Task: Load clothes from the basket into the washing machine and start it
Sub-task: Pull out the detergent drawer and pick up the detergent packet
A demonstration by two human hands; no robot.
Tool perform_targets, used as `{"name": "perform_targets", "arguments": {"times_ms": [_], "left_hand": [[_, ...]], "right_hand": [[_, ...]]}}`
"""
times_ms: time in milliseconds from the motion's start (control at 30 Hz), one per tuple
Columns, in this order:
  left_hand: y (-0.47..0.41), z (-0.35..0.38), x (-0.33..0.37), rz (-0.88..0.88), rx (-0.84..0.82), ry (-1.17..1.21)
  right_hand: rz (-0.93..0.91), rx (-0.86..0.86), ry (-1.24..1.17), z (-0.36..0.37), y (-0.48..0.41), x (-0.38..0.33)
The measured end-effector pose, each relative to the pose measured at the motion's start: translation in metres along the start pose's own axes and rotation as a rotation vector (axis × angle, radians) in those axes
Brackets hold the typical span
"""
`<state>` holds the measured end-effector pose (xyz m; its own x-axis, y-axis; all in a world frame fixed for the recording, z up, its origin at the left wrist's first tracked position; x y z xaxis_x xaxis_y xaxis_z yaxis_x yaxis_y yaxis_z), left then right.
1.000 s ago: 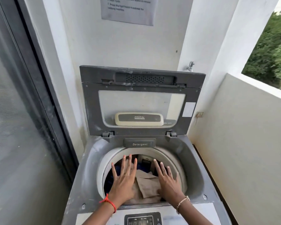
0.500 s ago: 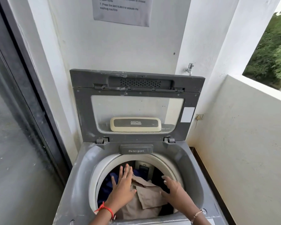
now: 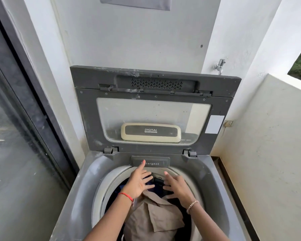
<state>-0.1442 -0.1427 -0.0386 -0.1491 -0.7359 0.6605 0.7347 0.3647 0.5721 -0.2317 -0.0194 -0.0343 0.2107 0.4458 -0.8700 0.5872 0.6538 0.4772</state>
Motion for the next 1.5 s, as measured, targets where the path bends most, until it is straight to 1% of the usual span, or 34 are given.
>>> {"name": "perform_targets", "arguments": {"times_ms": [100, 167, 267, 367, 467, 633, 833, 967, 1067, 1200, 1300, 1367, 1433, 1500], "left_hand": [[-0.018, 0.004, 0.003, -0.018, 0.037, 0.129], [-0.028, 0.003, 0.005, -0.007, 0.07, 0.2], [-0.046, -0.004, 0.008, 0.019, 0.166, 0.278], [-0.06, -0.012, 0.009, 0.056, 0.252, 0.315], [-0.068, -0.019, 0.005, 0.133, 0.332, 0.329], [-0.07, -0.016, 0.0, 0.23, 0.393, 0.362], [-0.076, -0.018, -0.007, 0.289, 0.455, 0.345], [-0.078, -0.015, -0.006, 0.328, 0.501, 0.414], [-0.08, -0.015, -0.007, 0.322, 0.519, 0.407], [-0.082, -0.013, -0.003, 0.353, 0.528, 0.357], [-0.081, -0.013, -0.004, 0.331, 0.503, 0.327], [-0.084, -0.015, -0.005, 0.305, 0.482, 0.31], [-0.084, -0.013, -0.003, 0.3, 0.498, 0.305], [-0.084, -0.008, -0.003, 0.292, 0.499, 0.322]], "right_hand": [[0.062, 0.011, -0.294, 0.006, -0.03, -0.002], [0.09, 0.048, -0.44, 0.01, -0.047, -0.002], [0.137, 0.09, -0.617, 0.017, -0.063, -0.004], [0.174, 0.149, -0.733, 0.02, -0.072, -0.005], [0.176, 0.183, -0.825, 0.022, -0.078, -0.003], [0.146, 0.225, -0.953, 0.022, -0.082, -0.005], [0.099, 0.281, -1.025, 0.021, -0.086, -0.003], [0.081, 0.321, -0.988, 0.022, -0.084, -0.006], [0.071, 0.351, -0.99, 0.021, -0.082, -0.006], [0.044, 0.34, -0.972, 0.022, -0.08, -0.006], [0.059, 0.387, -0.977, 0.023, -0.078, -0.006], [0.061, 0.369, -0.976, 0.025, -0.078, -0.008], [0.063, 0.358, -0.978, 0.026, -0.076, -0.012], [0.064, 0.389, -0.99, 0.025, -0.077, -0.009]]}}
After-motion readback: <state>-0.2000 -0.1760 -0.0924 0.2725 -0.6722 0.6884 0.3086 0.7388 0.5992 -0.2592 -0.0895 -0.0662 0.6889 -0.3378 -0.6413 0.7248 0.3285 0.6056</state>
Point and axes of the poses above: each hand's wrist, its own y-axis away from the middle knuckle, its own z-axis out of the palm, x = y × z, the point moved 4 cm from there along -y, towards the middle knuckle, and after that the axes turned 7 degrees about -x, right-handed, at the moved point
